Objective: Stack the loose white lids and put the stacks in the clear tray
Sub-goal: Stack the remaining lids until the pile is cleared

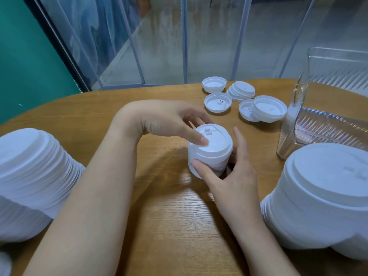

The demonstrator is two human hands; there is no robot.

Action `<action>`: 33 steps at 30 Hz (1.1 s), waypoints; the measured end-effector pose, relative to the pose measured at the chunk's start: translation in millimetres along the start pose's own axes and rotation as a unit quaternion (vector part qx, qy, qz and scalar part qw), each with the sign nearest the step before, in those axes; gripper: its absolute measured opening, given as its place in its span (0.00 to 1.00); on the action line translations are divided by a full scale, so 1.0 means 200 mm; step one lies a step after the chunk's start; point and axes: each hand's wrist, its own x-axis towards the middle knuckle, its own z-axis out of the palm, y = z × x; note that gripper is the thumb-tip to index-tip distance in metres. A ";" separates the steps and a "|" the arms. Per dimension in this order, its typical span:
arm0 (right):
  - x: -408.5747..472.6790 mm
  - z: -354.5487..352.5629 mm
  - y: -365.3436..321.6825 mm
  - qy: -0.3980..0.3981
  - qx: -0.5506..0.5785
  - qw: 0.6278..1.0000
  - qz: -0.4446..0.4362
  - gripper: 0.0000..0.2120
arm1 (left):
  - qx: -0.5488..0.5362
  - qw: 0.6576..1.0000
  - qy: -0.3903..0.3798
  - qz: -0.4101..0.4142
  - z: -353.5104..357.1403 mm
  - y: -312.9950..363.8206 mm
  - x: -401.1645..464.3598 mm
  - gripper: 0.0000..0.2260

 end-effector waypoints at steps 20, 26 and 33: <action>0.04 0.00 -0.03 -0.007 0.023 1.000 0.012 0.34 | 0.073 0.915 0.394 0.053 0.16 -0.39 0.73 0.15; 0.02 0.01 -0.02 0.003 0.011 1.000 0.008 0.37 | 0.099 0.901 0.418 0.061 0.18 -0.41 0.74 0.04; 0.02 0.00 -0.03 -0.002 0.006 1.000 0.002 0.35 | 0.017 0.901 0.424 0.088 0.19 -0.41 0.69 0.03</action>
